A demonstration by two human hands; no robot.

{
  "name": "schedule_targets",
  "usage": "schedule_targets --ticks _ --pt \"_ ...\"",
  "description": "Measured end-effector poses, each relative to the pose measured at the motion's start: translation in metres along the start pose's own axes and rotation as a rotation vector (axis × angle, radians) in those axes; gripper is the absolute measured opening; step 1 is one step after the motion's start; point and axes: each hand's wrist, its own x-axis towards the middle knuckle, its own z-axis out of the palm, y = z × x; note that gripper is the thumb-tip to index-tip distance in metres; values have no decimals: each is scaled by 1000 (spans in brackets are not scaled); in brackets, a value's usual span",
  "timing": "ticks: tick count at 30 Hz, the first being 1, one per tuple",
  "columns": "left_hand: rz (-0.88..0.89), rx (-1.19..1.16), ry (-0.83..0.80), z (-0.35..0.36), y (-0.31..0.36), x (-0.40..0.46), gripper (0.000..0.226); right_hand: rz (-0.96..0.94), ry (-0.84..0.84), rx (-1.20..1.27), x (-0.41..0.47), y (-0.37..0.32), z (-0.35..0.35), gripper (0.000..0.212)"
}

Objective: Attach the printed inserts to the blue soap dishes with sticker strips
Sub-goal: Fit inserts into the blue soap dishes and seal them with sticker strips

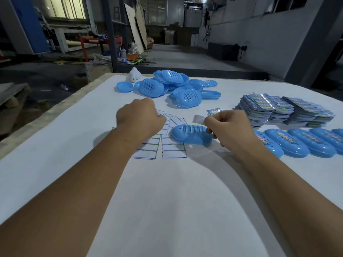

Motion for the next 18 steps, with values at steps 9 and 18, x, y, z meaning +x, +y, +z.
schedule_targets --ticks 9,18 --pt "220 -872 -204 11 43 -26 18 -141 28 -46 -2 0 5 26" --pt "225 -909 -246 13 46 -31 11 -182 13 -30 -2 1 4 22"
